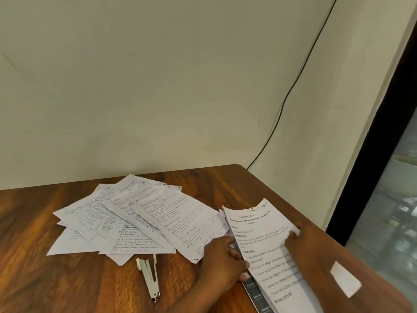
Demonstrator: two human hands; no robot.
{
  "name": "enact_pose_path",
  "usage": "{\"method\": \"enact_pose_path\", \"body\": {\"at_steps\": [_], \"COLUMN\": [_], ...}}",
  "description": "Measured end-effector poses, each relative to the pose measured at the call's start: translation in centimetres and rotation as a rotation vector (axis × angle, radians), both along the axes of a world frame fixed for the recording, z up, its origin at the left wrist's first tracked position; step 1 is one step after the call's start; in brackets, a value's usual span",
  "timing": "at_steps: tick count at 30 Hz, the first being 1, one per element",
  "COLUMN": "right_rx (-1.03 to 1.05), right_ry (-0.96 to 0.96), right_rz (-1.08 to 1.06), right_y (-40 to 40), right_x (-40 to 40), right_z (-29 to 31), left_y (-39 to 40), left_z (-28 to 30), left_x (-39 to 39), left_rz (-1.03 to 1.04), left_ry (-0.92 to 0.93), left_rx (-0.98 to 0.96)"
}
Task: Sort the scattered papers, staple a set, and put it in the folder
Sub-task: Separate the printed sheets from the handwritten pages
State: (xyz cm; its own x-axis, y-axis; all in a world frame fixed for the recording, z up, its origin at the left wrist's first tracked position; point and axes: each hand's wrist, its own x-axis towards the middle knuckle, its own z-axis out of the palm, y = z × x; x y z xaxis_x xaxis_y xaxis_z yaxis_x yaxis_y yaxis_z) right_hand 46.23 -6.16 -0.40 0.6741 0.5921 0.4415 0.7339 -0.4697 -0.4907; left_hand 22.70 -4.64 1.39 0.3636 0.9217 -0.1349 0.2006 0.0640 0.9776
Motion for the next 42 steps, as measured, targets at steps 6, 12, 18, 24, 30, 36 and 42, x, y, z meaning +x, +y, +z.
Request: {"method": "enact_pose_path", "body": {"at_steps": [6, 12, 18, 24, 30, 36, 42], "right_rx": [-0.023, -0.054, -0.147, -0.174, -0.199, -0.121, -0.21], "right_ry": [-0.075, -0.055, -0.145, -0.153, -0.338, -0.323, -0.157], "right_rz": [0.034, -0.029, -0.062, -0.042, -0.051, 0.292, 0.591], "right_y": [-0.1, -0.9, -0.8, -0.8, -0.2, 0.7, 2.6], "right_x": [0.2, 0.2, -0.4, -0.4, -1.2, -7.2, -14.3], "right_z": [-0.6, -0.3, 0.0, -0.1, 0.1, 1.9, 4.2], "left_y": [-0.8, -0.9, -0.7, -0.3, 0.8, 0.9, 1.1], "left_z": [0.7, 0.4, -0.5, 0.0, 0.1, -0.1, 0.7], "left_x": [-1.1, -1.5, -1.7, -4.0, -7.1, -9.8, -13.9], "left_rz": [0.054, 0.012, 0.055, 0.202, 0.049, 0.01, 0.102], "left_ry": [0.109, 0.36, 0.474, 0.695, 0.978, 1.095, 1.106], "left_rx": [0.208, 0.42, 0.54, 0.787, 0.792, 0.803, 0.762]}}
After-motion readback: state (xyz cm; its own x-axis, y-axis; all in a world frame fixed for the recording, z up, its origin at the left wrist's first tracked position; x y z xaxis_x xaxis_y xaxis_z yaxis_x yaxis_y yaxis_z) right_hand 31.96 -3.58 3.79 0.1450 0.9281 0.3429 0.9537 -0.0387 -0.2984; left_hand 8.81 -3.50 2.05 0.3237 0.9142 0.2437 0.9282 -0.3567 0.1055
